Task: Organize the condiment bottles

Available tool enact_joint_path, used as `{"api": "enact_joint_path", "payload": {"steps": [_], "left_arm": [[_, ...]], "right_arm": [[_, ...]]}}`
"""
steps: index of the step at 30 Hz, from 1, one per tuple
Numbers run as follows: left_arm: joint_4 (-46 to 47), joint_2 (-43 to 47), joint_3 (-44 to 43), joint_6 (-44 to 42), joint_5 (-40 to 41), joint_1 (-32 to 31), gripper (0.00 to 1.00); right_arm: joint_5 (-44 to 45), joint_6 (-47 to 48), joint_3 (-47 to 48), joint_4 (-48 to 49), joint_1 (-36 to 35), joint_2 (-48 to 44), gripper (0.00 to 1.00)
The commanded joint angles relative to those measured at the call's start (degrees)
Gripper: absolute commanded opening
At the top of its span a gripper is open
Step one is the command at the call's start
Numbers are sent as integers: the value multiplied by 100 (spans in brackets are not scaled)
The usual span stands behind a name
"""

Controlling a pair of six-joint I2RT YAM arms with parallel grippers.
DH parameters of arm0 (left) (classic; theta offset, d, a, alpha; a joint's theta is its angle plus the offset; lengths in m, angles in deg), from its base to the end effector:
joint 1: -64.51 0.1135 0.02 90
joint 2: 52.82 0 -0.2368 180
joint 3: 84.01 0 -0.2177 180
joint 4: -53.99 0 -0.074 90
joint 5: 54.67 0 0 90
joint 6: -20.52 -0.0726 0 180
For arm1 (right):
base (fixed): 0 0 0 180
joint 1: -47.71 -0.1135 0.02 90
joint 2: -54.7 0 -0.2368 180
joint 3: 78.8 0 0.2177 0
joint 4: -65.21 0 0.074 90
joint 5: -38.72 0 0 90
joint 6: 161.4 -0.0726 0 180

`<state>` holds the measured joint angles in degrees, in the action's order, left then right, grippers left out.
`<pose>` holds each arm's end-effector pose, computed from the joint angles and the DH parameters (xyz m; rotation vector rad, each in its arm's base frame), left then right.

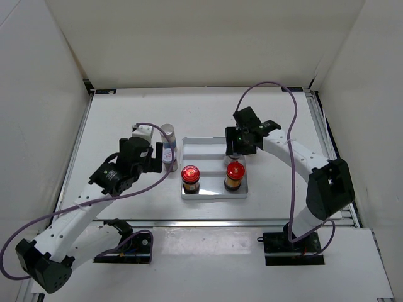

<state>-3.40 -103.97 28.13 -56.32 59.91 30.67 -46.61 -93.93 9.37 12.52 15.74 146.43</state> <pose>0.1714 -0.0786 0.2692 0.1780 2.1983 0.0367 0.2795 0.1675 0.2150 -0.1797 2.5632 0.2637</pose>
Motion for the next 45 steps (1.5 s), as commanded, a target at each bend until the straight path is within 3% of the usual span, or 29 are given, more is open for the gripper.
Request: {"api": "enact_joint_path", "payload": {"steps": [1, 7, 13, 17, 30, 33, 34, 35, 36, 37, 39, 45], "left_arm": [[87, -26, -26, 89, -119, 27, 100], [87, -79, -26, 89, -120, 27, 100], [87, -17, -26, 89, -59, 27, 100], [87, 44, -26, 89, -58, 27, 100], [87, 44, -26, 89, 47, 27, 100], [87, 44, -26, 89, 47, 27, 100], [87, -17, -26, 89, 47, 27, 100], [87, -17, -26, 89, 47, 27, 100], [87, -78, -26, 89, -5, 27, 100], [87, -79, -26, 89, -6, 27, 100], [87, -79, -26, 89, -6, 27, 100], [192, -202, -26, 89, -120, 27, 100]], "right_arm": [[131, -15, -115, 461, -82, -216, 48], [132, -15, -115, 355, -82, -216, 28], [8, -15, -220, 355, -82, -269, 20], [-62, 38, -220, 302, -82, -330, 3], [-62, -15, -378, 417, -82, -603, 0], [-62, 38, -159, 233, -82, -218, 12], [-62, 98, -89, 110, -82, -103, 26], [-62, 99, 42, 57, -82, -6, 33], [-62, 99, 44, 56, -82, 134, 55], [-62, 99, 44, 56, -134, 135, 55], [-1, 29, 44, 56, -134, 135, 74], [385, 29, 123, -58, -134, -443, 90]]}}
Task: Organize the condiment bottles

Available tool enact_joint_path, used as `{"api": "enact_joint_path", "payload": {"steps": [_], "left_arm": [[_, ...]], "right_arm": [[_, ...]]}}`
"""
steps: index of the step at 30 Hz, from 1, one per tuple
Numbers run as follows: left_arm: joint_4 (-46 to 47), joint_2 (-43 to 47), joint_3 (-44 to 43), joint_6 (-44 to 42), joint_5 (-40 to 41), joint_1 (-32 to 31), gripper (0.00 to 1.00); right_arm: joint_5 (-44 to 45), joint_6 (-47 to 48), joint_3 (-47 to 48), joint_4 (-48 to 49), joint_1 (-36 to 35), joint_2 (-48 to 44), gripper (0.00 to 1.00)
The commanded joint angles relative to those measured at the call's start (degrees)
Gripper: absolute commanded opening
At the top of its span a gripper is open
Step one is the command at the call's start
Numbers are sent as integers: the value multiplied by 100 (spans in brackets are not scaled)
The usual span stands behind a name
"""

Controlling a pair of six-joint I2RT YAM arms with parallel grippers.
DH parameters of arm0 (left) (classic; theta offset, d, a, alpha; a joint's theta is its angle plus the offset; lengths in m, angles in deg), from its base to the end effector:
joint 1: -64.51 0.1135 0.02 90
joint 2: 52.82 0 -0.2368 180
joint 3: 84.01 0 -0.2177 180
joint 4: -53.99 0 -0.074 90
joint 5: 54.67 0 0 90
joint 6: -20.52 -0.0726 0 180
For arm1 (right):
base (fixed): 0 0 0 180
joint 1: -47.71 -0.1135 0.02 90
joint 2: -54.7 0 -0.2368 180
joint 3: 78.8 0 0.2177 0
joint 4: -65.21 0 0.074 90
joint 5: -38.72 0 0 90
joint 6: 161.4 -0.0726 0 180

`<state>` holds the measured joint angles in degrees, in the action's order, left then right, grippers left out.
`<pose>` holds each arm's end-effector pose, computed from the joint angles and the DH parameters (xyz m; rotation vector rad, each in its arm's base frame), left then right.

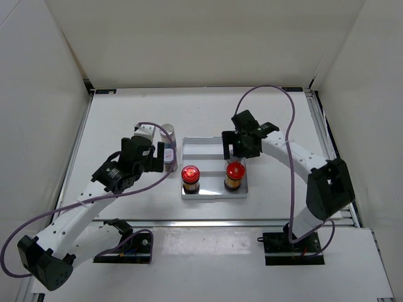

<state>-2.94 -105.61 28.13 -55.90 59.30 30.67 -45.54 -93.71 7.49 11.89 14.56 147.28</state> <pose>0.1755 -0.0822 0.2650 0.1830 2.2192 0.0327 0.2727 0.1695 0.2001 -0.2118 2.6102 0.2147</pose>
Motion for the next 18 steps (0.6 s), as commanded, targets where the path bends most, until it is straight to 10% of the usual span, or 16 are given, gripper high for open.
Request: {"api": "enact_joint_path", "payload": {"steps": [1, 18], "left_arm": [[146, -90, -26, -4, -111, 27, 100], [428, -2102, -1011, -32, -1315, 466, 100]], "right_arm": [[366, 7, 372, -73, -16, -843, 95], [1193, 279, -23, -1435, 36, -3842, 100]]}}
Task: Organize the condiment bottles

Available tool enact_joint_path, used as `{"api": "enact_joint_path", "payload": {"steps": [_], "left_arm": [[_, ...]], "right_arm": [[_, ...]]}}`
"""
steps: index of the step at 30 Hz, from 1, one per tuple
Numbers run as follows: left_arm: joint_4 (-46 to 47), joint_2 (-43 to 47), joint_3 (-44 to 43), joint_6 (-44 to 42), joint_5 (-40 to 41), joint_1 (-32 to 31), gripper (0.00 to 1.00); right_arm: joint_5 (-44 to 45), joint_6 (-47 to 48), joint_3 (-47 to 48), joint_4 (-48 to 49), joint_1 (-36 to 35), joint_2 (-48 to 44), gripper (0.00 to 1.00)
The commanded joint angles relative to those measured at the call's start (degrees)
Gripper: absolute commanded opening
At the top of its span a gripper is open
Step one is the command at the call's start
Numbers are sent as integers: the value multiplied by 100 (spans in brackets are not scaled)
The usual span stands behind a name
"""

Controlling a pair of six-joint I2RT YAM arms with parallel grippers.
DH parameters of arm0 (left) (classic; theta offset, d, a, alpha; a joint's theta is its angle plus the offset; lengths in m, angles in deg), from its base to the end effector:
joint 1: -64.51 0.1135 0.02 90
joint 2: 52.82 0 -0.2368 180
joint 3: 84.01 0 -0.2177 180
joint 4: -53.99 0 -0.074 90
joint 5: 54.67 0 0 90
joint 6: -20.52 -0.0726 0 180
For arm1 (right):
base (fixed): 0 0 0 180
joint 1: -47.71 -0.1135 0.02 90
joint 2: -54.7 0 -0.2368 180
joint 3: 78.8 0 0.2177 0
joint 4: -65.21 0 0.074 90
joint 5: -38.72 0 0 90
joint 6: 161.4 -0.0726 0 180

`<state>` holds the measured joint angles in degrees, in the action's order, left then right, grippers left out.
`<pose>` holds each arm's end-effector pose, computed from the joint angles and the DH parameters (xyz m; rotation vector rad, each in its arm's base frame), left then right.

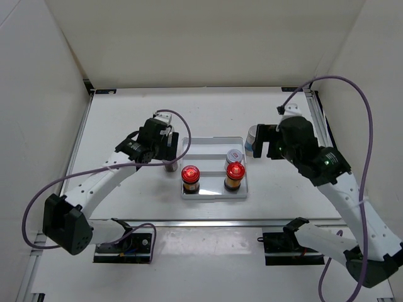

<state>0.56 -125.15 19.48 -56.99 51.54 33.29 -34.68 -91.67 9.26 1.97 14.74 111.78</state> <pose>0.2320 -0.1169 0.2461 0.2633 2.3709 -0.0145 0.1785 0.0911 0.3477 -0.0647 2.1164 0.2461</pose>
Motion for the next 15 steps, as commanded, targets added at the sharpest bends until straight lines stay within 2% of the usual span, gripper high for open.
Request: {"api": "enact_joint_path", "payload": {"steps": [1, 9, 15], "left_arm": [[78, -201, -145, 139, -661, 361, 100], [350, -518, -84, 140, -1760, 1021, 100], [465, -571, 47, 87, -2007, 1022, 100]], "right_arm": [[107, 76, -313, -444, 19, -459, 100], [54, 234, -385, -698, 19, -768, 100], [-7, 287, -332, -698, 19, -768, 100]]}}
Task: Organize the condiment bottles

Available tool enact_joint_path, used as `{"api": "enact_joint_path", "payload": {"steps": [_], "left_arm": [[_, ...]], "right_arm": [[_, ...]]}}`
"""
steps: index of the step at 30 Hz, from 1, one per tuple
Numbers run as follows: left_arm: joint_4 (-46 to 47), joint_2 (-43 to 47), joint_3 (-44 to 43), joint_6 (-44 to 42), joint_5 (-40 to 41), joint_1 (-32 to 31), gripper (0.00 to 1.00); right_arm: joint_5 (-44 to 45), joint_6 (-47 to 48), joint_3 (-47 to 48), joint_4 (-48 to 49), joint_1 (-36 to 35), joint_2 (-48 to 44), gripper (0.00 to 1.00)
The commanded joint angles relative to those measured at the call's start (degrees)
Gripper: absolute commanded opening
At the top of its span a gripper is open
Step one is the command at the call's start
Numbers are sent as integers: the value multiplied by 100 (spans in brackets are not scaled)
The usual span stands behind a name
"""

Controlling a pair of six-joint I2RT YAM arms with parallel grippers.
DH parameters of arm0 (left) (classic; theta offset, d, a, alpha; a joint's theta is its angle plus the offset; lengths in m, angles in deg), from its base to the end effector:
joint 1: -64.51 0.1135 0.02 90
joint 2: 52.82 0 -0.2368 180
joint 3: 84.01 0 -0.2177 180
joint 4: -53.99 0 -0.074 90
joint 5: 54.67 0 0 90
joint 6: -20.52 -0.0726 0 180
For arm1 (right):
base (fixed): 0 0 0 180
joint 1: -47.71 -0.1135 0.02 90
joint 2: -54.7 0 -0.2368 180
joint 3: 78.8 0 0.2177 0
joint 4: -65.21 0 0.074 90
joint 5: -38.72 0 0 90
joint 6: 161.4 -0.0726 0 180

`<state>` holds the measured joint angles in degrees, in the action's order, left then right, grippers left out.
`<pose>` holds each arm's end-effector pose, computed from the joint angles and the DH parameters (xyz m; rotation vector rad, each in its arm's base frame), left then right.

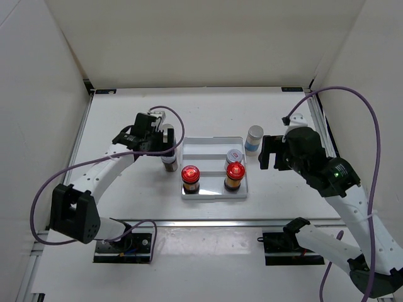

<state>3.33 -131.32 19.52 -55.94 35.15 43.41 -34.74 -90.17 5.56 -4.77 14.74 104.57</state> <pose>0.2604 -0.1007 0.2212 0.1667 2.5033 -0.2559 0.1486 0.0718 0.3345 -0.1066 2.1654 0.2032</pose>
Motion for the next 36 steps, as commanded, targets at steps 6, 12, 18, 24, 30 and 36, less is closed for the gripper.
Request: {"api": "enact_joint_path", "payload": {"steps": [6, 12, 18, 24, 30, 36], "left_arm": [[187, -130, 44, -80, -421, 10, 100], [134, -543, 44, -80, -368, 10, 100], [134, -798, -9, -80, -579, 10, 81], [134, -247, -9, -80, -237, 10, 43], [134, 869, 158, 26, 632, -148, 11], [450, 926, -289, -176, 968, -1062, 11]], "right_arm": [[-107, 197, -68, -25, 19, 5, 100], [-107, 303, -15, -78, 19, 6, 100], [-107, 303, -182, -78, 19, -47, 100], [-159, 409, -235, -140, 19, -99, 100], [121, 461, -235, -263, 19, -214, 100], [412, 348, -445, -324, 19, -267, 100]]}}
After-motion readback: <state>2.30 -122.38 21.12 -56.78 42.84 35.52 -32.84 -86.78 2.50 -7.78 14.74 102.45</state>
